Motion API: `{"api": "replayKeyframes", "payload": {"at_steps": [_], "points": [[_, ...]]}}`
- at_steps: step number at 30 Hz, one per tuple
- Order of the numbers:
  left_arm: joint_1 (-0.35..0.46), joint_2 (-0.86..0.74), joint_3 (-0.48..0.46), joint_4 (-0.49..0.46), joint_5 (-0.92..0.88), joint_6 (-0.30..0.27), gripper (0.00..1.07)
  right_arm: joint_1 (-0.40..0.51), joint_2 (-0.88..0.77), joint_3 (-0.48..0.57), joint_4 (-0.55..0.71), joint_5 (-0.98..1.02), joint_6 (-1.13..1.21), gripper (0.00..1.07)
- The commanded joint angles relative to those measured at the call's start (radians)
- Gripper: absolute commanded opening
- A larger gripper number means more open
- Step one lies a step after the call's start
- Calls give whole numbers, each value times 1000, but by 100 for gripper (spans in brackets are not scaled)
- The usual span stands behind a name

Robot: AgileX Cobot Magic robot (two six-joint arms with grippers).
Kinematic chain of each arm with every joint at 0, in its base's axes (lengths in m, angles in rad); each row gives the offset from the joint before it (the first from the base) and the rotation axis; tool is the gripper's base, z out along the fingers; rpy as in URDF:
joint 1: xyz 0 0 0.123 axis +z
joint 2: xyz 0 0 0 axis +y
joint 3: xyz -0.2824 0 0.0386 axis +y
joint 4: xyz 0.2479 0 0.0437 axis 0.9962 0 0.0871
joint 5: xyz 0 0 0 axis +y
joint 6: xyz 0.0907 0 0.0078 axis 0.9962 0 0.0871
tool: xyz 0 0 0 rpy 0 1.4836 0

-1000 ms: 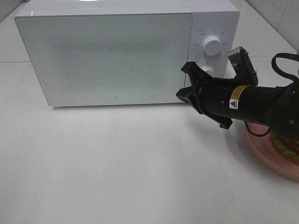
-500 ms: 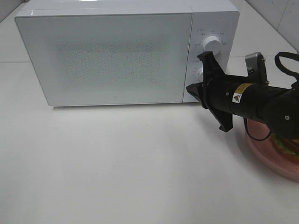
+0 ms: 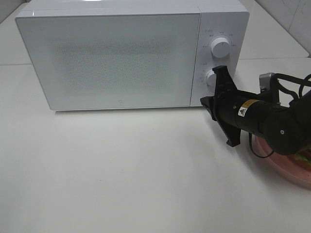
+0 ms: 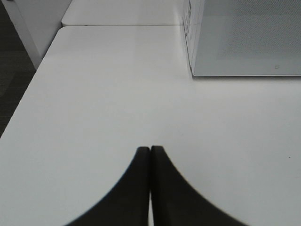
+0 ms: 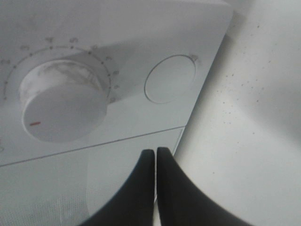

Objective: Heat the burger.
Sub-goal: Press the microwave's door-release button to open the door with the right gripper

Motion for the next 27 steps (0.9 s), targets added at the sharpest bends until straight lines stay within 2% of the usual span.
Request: {"api": "replayKeyframes", "payload": {"at_steps": [1, 3, 5, 27], "points": [[3, -21, 2, -5, -13, -1, 0, 3, -3, -7, 48, -20, -33, 0], [3, -21, 2, -5, -13, -1, 0, 3, -3, -7, 117, -20, -82, 0], [3, -21, 2, -5, -13, -1, 0, 3, -3, -8, 130, -19, -103, 0], [3, -21, 2, -5, -13, -1, 0, 3, 136, -128, 196, -53, -126, 0]]}}
